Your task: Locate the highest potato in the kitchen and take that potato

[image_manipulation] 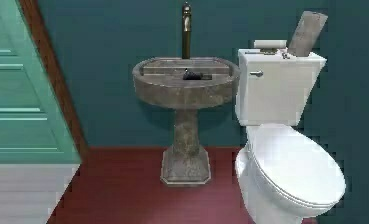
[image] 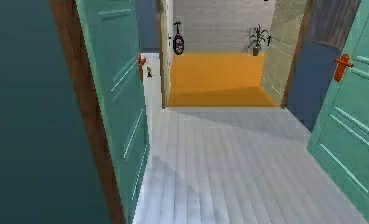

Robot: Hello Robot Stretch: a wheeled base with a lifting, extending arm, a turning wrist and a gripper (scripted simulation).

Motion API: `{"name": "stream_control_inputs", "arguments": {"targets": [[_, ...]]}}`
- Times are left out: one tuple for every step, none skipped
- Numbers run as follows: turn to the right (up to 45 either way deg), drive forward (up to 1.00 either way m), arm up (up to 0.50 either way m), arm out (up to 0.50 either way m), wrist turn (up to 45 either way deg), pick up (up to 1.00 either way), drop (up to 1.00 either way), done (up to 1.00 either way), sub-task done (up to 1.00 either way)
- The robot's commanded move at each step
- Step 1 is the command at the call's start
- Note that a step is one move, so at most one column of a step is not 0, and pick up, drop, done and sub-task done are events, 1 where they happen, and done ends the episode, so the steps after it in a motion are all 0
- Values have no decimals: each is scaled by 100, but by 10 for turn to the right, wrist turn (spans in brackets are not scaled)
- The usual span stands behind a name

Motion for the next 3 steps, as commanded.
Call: {"name": "stream_control_inputs", "arguments": {"targets": [[-450, 0, 0, 0, 0, 0, 0, 0, 0], [-450, 0, 0, 0, 0, 0, 0, 0, 0], [-180, 0, 0, 0, 0, 0, 0, 0, 0]]}}
